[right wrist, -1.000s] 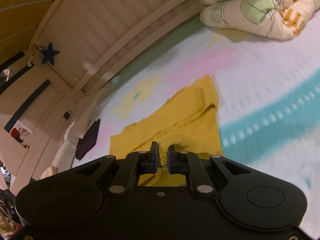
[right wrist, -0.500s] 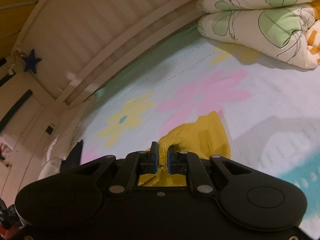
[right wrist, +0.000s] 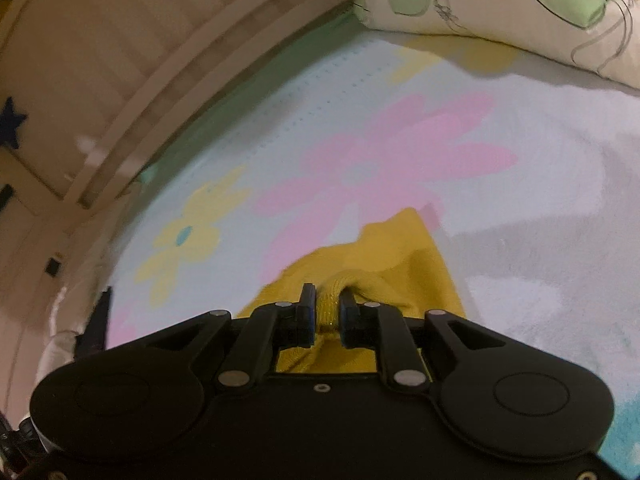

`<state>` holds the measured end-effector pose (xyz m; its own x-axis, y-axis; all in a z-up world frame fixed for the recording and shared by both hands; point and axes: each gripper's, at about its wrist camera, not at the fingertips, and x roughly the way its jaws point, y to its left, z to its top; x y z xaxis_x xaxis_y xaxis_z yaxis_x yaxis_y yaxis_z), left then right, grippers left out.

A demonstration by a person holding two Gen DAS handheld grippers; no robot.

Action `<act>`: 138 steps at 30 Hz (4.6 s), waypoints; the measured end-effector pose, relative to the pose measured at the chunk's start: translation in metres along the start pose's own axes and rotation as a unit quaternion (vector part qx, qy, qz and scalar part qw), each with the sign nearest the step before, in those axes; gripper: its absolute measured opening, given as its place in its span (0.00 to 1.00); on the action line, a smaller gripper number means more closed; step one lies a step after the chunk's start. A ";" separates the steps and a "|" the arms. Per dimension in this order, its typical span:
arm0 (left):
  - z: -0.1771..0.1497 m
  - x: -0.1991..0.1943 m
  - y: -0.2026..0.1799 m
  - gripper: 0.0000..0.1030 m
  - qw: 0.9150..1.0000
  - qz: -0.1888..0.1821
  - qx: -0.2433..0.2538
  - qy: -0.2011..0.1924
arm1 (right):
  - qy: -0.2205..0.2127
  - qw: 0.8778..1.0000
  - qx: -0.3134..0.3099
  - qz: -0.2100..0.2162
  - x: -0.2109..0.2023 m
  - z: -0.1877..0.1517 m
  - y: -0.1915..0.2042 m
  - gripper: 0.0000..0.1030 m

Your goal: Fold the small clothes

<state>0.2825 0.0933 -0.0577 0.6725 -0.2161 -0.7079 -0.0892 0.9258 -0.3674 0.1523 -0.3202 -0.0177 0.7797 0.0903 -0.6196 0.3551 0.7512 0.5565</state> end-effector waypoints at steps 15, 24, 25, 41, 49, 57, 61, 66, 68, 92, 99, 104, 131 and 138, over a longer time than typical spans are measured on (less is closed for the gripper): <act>-0.057 -0.047 -0.047 0.56 0.981 -0.018 0.190 -0.032 | -0.051 0.969 -0.241 0.011 -0.040 -0.033 0.033 0.69; -0.104 -0.035 -0.065 0.56 0.959 -0.016 0.283 0.011 | 0.026 0.940 -0.338 0.030 -0.043 -0.080 0.041 0.68; -0.104 -0.032 -0.066 0.56 0.960 -0.012 0.280 0.012 | 0.030 0.940 -0.338 0.028 -0.040 -0.081 0.040 0.68; -0.065 0.018 -0.067 0.61 0.970 0.024 0.244 0.005 | -0.003 0.941 -0.337 -0.023 0.015 -0.076 0.054 0.72; -0.037 0.041 -0.065 0.62 0.975 0.020 0.220 0.008 | -0.025 0.959 -0.281 -0.033 0.038 -0.048 0.061 0.75; -0.019 0.057 -0.057 0.70 0.982 0.012 0.187 0.016 | -0.035 0.978 -0.200 -0.045 0.049 -0.023 0.044 0.74; -0.013 0.059 -0.057 0.75 0.983 0.010 0.180 0.021 | -0.041 0.979 -0.194 -0.043 0.043 -0.019 0.044 0.80; -0.007 0.068 -0.058 0.79 0.987 0.005 0.160 0.024 | -0.057 0.972 -0.226 -0.039 0.026 -0.016 0.056 0.91; -0.003 0.071 -0.059 0.79 0.988 0.003 0.154 0.026 | -0.057 0.967 -0.247 -0.032 0.017 -0.017 0.062 0.94; 0.021 0.071 -0.047 0.80 0.993 -0.036 0.102 0.050 | 0.021 0.960 -0.263 -0.098 0.089 -0.003 0.078 0.97; 0.019 0.056 -0.072 0.80 0.986 -0.043 0.155 0.043 | -0.022 0.967 -0.241 -0.082 0.049 -0.003 0.082 0.98; 0.003 0.052 -0.098 0.80 0.969 -0.071 0.226 0.071 | 0.016 0.954 -0.289 -0.077 0.041 -0.033 0.086 0.98; 0.013 0.078 -0.095 0.80 0.986 -0.025 0.159 0.048 | 0.003 0.973 -0.209 -0.097 0.036 -0.013 0.082 1.00; -0.017 0.074 -0.134 0.80 0.975 -0.049 0.193 0.103 | 0.056 0.983 -0.113 -0.132 0.001 -0.029 0.027 1.00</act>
<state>0.3319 -0.0516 -0.0708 0.4993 -0.3298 -0.8012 0.2774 0.9369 -0.2128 0.1479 -0.2809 -0.0191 0.6098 -0.0650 -0.7899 0.4040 0.8829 0.2393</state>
